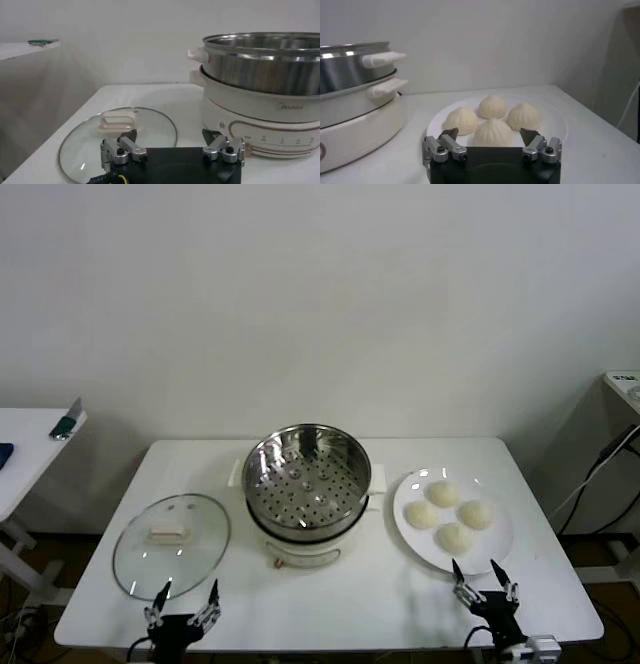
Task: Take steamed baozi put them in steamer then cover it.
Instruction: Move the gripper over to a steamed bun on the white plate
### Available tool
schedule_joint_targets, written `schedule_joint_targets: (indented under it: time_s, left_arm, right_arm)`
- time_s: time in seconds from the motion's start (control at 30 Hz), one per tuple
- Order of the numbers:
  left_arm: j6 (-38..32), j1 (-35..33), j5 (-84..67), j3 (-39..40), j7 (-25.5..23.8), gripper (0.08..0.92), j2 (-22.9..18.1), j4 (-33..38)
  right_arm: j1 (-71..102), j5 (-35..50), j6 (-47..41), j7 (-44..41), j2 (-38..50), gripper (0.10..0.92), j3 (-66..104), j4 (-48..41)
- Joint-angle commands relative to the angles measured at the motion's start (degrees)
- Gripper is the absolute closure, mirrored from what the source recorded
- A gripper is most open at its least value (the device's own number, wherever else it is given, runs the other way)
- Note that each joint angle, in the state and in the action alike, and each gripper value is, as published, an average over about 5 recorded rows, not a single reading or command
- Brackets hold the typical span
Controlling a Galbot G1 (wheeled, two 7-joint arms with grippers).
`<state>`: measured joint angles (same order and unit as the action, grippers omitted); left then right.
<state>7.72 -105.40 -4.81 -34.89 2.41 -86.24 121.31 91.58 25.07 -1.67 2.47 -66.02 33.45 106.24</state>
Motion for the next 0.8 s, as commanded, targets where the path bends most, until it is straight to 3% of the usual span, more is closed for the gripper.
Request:
schedule_joint_targets:
  time_s: [0.03, 0.23, 0.43, 0.67, 0.8]
  left_arm:
    - [0.09, -0.14, 0.04, 0.35, -0.02, 0.177, 0.32, 0.37]
    - [0.04, 0.03, -0.09, 0.78, -0.01, 0.177, 0.59, 0.78]
    - [-0.23, -0.04, -0.14, 0.82, 0.06, 0.177, 0.80, 1.02]
    - [-0.42, -0.17, 0.07, 0.93, 0.02, 0.177, 0.56, 1.02]
    - [-0.52, -0.27, 0.18, 0.90, -0.02, 0.177, 0.53, 1.01]
  right_arm:
    - [-12.68, -0.91, -12.34, 0.08, 4.95, 0.203, 0.79, 0.89]
    - [-33.38, -5.20, -19.72, -8.71, 16.05, 0.203, -6.70, -9.80]
    - [-54.98, -14.11, -20.93, -24.34, 29.02, 0.203, -28.55, -21.50]
    - [-79.83, -29.49, -6.27, -57.13, 37.11, 0.203, -56.11, -33.32]
    - [-94.23, -32.61, 0.84, -67.94, 36.37, 0.203, -69.96, -38.97]
